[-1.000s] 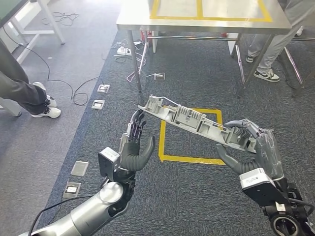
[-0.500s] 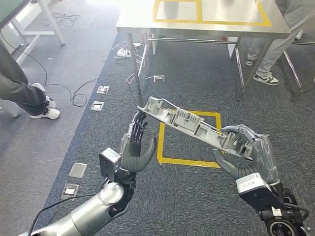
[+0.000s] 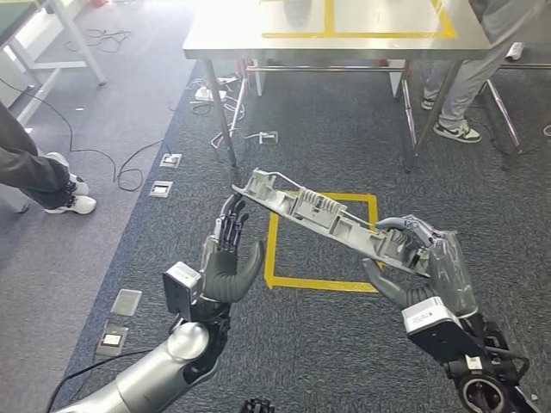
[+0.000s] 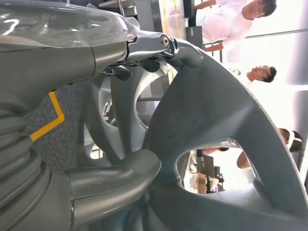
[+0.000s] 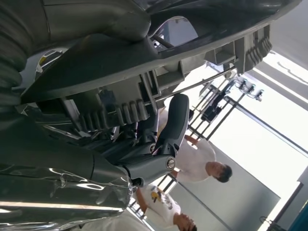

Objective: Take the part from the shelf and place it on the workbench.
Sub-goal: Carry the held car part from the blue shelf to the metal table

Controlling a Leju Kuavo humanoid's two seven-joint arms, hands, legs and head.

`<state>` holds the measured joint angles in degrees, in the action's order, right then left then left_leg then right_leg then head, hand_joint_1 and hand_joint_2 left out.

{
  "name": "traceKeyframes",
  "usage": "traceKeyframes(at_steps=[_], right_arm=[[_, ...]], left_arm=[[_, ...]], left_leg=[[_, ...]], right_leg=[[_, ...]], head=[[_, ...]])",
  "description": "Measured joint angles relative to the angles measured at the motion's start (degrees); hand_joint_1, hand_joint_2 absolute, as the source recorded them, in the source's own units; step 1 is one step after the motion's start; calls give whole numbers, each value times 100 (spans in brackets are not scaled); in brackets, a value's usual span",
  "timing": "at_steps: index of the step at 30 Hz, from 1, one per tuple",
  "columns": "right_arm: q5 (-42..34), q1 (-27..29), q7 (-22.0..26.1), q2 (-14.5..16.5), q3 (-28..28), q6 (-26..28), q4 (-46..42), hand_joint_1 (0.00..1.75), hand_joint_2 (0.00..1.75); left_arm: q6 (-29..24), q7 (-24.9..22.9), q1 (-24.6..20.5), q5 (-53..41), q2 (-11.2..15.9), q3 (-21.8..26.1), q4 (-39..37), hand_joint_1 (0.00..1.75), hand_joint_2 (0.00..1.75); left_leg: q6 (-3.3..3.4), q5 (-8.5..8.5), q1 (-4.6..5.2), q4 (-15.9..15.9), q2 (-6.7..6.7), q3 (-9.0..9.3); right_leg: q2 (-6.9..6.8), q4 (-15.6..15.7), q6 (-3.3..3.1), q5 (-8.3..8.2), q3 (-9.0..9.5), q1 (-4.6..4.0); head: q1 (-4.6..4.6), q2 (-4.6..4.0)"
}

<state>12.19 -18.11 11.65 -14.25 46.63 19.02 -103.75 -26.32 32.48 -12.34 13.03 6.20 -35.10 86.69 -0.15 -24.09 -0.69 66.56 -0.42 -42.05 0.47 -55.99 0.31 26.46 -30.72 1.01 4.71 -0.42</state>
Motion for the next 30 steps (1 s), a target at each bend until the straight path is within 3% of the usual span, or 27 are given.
traceKeyframes(at_steps=[2, 3, 5, 7, 9, 11, 12, 13, 14, 16, 17, 19, 23, 25, 27, 28, 29, 30], right_arm=[[-2, 0, 3, 10, -2, -1, 1, 175, 175], [-2, 0, 4, 13, -2, -1, 3, 175, 175], [-3, 2, 8, 17, -3, -5, 5, 175, 175], [-3, 5, 8, 21, -10, -11, 7, 175, 175], [-5, -3, 10, 21, -19, -15, 8, 175, 175], [-7, 0, 13, 21, -22, -20, 15, 175, 175], [-9, 7, 13, 21, -22, -23, 20, 175, 175], [-11, 11, 12, 21, -22, -25, 27, 175, 175], [-14, 12, 11, 21, -22, -26, 33, 175, 175], [-19, 10, 12, 21, -23, -27, 40, 175, 175], [-19, 7, 13, 21, -24, -27, 44, 175, 175], [-20, -2, 16, 23, -25, -26, 50, 175, 175], [-12, -4, 2, 27, -39, -8, 52, 175, 175], [0, -3, -10, 28, -41, 14, 52, 175, 175], [7, 3, -21, 28, -39, 29, 52, 175, 175], [9, 12, -30, 28, -38, 34, 52, 175, 175], [9, 19, -37, 28, -38, 39, 52, 175, 175], [9, 25, -43, 28, -38, 44, 52, 175, 175]], left_arm=[[-7, 0, -9, 0, 2, 1, 5, 0, 175], [-9, 1, -15, 0, 3, 1, 8, 0, 175], [-13, 2, -22, 0, 8, 2, 11, 0, 175], [-20, 4, -18, 0, 11, 2, 23, 0, 175], [-25, 9, -18, -1, 9, 1, 35, 0, 175], [-26, 12, -18, -2, 8, 0, 37, 0, 175], [-26, 11, -12, -2, 8, 0, 37, 0, 175], [-26, 11, -6, -2, 8, 0, 37, 0, 175], [-26, 9, -2, -2, 8, 0, 37, 0, 175], [-26, 2, 1, -2, 8, 0, 37, 0, 175], [-26, -2, -2, -2, 8, 0, 38, 0, 175], [-27, -7, -6, -2, 8, 0, 42, 0, 175], [-27, -4, -18, -2, 14, 2, 54, 0, 175], [-23, 1, -35, -1, 16, 1, 57, 0, 175], [-17, 1, -41, 4, 17, 0, 56, 0, 175], [-15, 1, -40, 7, 18, 0, 56, 0, 175], [-13, 0, -40, 10, 19, 0, 56, 0, 175], [-11, 0, -41, 11, 19, 0, 56, 0, 175]], left_leg=[[169, 327, 96, -763, 26, 329], [219, 367, 135, -978, 36, 425], [238, 320, 176, -1105, 32, 479], [231, 309, 131, -1211, 15, 569], [249, 295, 83, -1304, 9, 685], [276, 255, 89, -1312, 2, 743], [277, 230, 89, -1309, -4, 770], [272, 201, 88, -1304, -13, 803], [261, 167, 86, -1295, -26, 845], [227, 84, 81, -1266, -48, 938], [203, 45, 91, -1236, -58, 960], [158, 6, 110, -1196, -69, 936], [43, -103, 116, -1023, -56, 837], [-25, -353, 89, -399, -33, 504], [-67, -577, 49, 391, -12, 2], [-78, -559, 31, 582, -5, -163], [-83, -419, 15, 529, 0, -201], [-81, -182, 2, 244, 4, -114]], right_leg=[[-2, 12, 0, 49, 49, -31], [-4, 20, 17, 65, 54, -29], [-16, 50, 72, 87, 58, -14], [-29, 28, 124, 159, 52, -8], [-27, -406, 152, 387, -139, -15], [-24, -1217, 184, 671, -555, -10], [-25, -1521, 205, 719, -748, -5], [-26, -1610, 224, 648, -846, 4], [-29, -1466, 237, 462, -831, 13], [-30, -709, 235, -50, -547, 27], [-28, -355, 221, -207, -382, 22], [-20, -1, 159, -236, -206, 5], [-13, 115, 36, -171, -111, 40], [-23, 140, -8, -145, -49, 58], [-31, 140, -25, -96, -3, 60], [-32, 140, -20, -65, 30, 63], [-29, 140, -9, -27, 76, 67], [-25, 141, 6, 15, 134, 74]], head=[[-18, 0], [-25, 0], [-26, 0], [-15, 0], [-65, 0], [-120, 0], [-134, 0], [-142, 0], [-148, 0], [-165, 0], [-180, 0], [-200, 0], [-173, 0], [-140, 0], [-108, 0], [-97, 0], [-85, 0], [-74, 0]])
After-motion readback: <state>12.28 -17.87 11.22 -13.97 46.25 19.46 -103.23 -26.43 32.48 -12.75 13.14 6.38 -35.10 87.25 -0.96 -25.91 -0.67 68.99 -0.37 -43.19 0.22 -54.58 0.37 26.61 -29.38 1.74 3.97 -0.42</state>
